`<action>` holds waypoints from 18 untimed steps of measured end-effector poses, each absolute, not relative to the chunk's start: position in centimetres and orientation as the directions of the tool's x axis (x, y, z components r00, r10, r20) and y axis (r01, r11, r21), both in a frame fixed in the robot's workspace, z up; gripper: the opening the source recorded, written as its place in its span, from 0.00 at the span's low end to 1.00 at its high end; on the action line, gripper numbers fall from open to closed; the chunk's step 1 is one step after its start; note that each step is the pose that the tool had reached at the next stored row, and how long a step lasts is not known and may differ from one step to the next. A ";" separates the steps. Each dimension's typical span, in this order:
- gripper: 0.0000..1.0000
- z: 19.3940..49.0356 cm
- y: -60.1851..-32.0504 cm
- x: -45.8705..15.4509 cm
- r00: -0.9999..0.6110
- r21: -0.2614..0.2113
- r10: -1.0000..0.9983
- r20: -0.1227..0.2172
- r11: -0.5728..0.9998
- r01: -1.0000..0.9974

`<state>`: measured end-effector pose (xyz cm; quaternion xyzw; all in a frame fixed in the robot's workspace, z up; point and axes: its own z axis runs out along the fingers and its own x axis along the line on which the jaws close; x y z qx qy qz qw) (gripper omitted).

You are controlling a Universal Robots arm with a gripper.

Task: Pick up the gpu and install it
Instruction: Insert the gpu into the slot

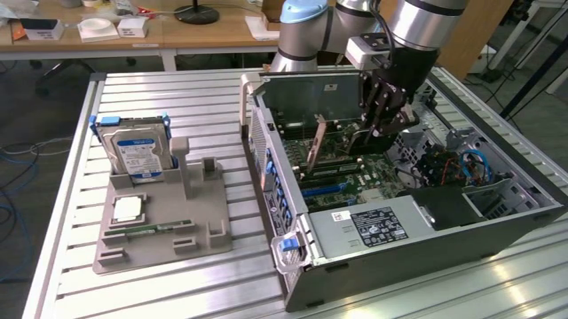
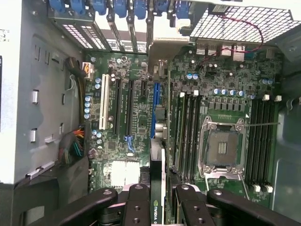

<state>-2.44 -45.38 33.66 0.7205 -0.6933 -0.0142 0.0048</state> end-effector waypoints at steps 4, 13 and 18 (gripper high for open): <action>0.26 33.6 -45.4 -2.4 0.038 0.027 -0.999 -0.014 -0.039 -0.999; 0.26 33.6 -45.4 -2.4 0.038 0.027 -0.999 -0.014 -0.039 -0.999; 0.26 33.6 -45.4 -2.4 0.038 0.027 -0.999 -0.014 -0.039 -0.999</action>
